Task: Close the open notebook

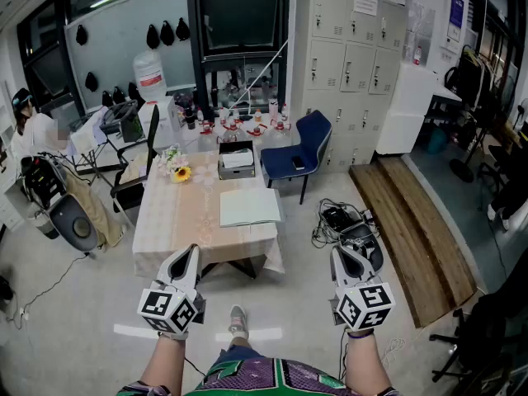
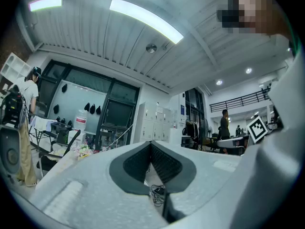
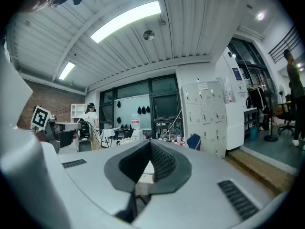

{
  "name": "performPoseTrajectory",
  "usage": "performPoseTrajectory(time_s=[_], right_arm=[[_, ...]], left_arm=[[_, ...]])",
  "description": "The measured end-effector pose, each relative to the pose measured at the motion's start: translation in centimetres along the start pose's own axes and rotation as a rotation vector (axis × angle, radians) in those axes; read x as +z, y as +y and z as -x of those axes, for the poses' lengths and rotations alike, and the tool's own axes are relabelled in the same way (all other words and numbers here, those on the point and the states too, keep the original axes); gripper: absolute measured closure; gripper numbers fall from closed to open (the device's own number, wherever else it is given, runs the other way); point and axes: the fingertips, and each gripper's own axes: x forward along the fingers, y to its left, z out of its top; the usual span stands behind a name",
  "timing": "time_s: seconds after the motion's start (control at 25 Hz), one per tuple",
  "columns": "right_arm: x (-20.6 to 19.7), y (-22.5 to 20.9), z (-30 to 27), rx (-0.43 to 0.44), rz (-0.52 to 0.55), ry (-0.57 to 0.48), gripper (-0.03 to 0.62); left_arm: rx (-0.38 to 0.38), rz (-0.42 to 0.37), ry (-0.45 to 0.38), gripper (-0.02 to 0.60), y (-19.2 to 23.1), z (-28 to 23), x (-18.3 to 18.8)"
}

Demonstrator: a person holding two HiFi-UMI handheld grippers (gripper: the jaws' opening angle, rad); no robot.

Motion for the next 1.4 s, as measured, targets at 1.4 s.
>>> performPoseTrajectory(time_s=[1.4], right_arm=[[0.5, 0.4, -7.3, 0.039, -0.030, -0.026, 0.594]], left_arm=[[-0.004, 0.008, 0.011, 0.566, 4.4, -4.9, -0.9]])
